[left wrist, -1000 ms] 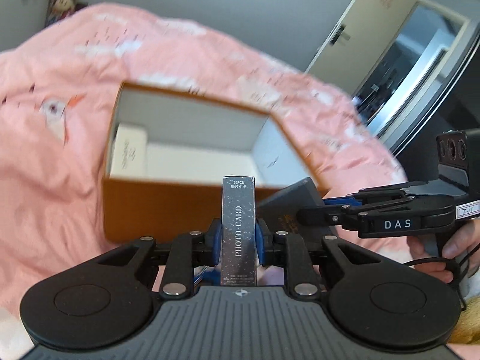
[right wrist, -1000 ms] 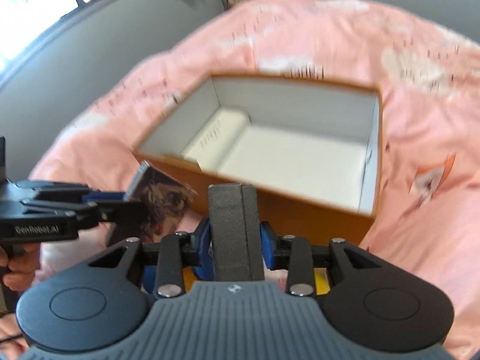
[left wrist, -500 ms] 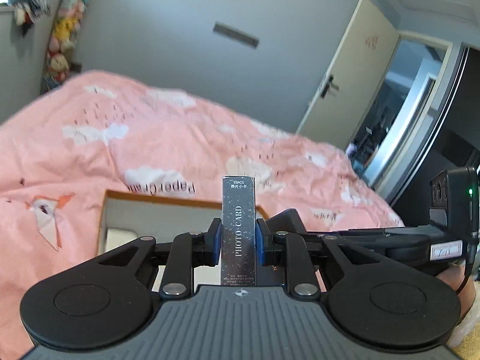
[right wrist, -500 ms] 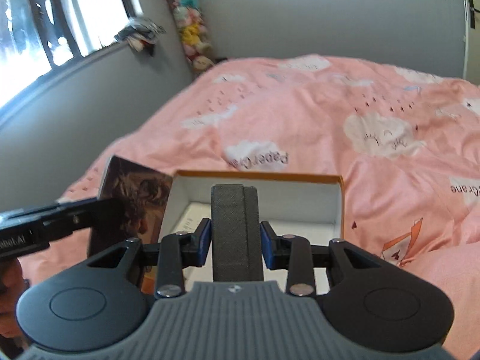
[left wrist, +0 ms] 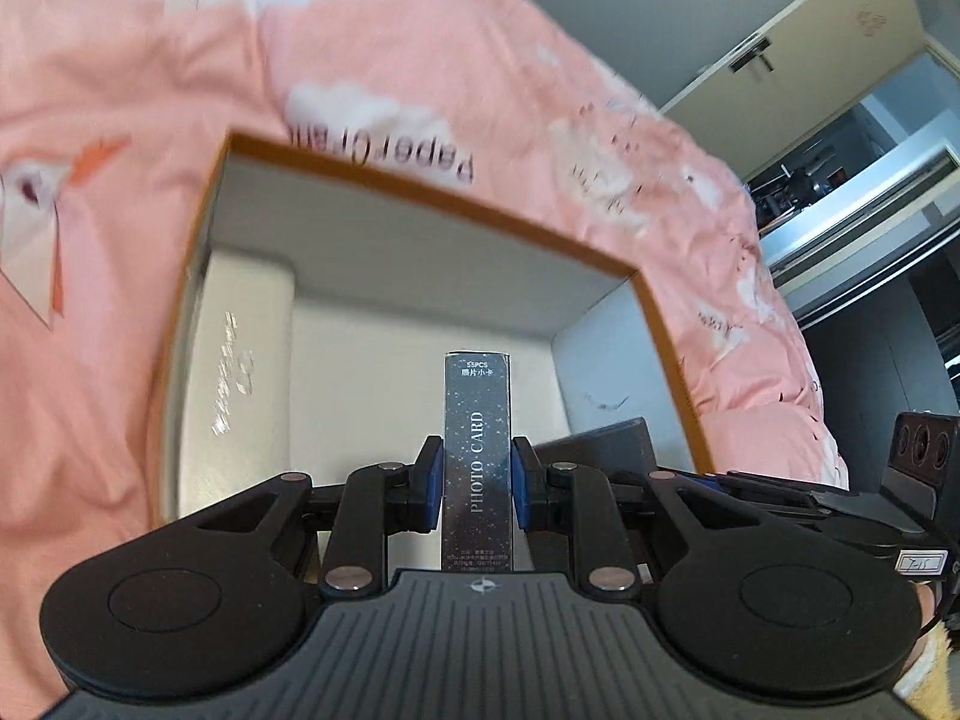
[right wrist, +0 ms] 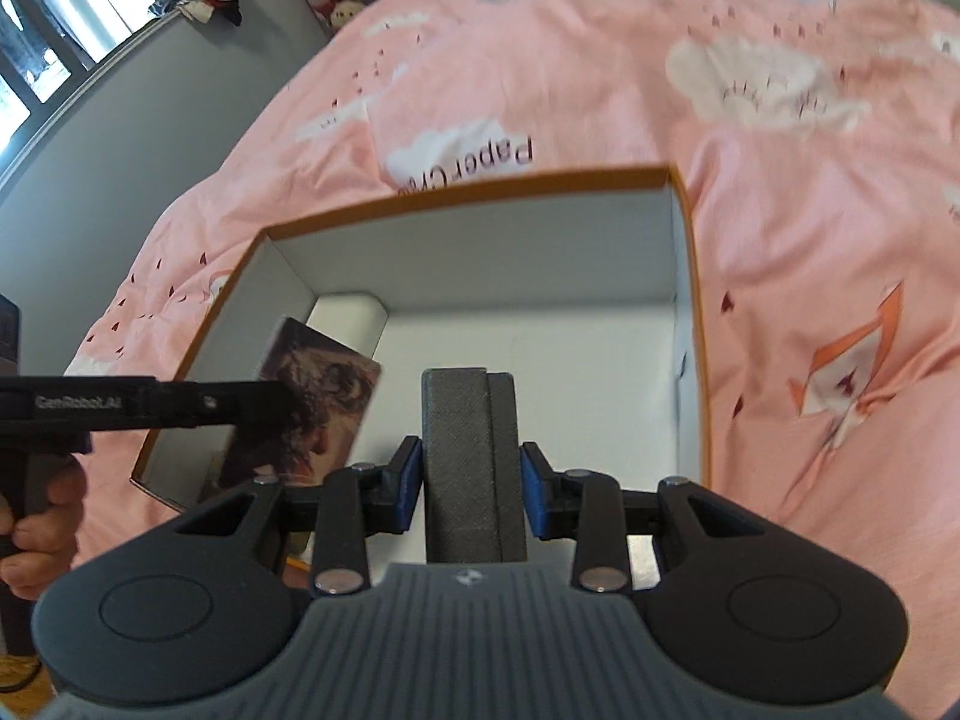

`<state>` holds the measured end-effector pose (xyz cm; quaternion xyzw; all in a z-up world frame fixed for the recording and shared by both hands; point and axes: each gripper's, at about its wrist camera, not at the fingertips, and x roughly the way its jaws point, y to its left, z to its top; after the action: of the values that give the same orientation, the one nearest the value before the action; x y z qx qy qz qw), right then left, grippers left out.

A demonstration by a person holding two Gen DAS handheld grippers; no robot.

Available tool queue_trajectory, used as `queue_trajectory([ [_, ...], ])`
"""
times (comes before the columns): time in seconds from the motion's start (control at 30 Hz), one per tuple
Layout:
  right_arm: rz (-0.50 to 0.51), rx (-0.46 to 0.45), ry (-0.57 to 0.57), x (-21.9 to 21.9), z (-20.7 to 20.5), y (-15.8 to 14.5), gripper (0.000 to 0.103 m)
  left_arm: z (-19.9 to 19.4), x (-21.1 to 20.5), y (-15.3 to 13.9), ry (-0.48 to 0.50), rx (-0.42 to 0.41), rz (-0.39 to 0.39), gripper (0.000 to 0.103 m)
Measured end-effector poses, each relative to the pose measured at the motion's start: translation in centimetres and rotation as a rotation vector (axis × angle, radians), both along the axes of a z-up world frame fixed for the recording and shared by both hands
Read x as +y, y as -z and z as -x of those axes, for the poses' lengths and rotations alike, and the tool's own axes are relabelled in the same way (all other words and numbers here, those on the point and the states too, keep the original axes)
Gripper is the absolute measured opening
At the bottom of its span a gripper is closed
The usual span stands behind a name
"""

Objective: Organize objects
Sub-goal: 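Lower the photo card box into the orange box while the right lowers the grey box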

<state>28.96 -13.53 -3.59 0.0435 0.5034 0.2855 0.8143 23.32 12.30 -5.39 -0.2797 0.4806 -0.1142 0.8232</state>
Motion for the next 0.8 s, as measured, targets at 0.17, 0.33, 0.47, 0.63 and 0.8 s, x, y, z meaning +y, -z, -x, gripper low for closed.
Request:
queue_trajectory([
  [0.17,-0.011,0.062,0.001,0.2,-1.1,1.3,0.036,-1.3,-0.3,2.1,-0.005,0.131,0.022,0.025],
  [0.33,-0.001,0.097,0.004,0.8,-2.1,2.2,0.036,-2.6,-1.4,3.7,0.011,0.247,-0.055,0.025],
  [0.47,0.005,0.117,0.005,1.4,-2.3,2.8,0.036,-3.1,-1.8,4.5,0.04,0.311,-0.079,0.026],
  [0.63,0.016,0.139,-0.009,1.8,-2.3,3.4,0.036,-3.2,-2.4,3.7,0.092,0.323,-0.26,0.036],
  [0.8,-0.022,0.191,-0.002,1.6,-2.8,3.7,0.036,-2.9,-3.0,2.5,0.162,0.28,-0.355,0.036],
])
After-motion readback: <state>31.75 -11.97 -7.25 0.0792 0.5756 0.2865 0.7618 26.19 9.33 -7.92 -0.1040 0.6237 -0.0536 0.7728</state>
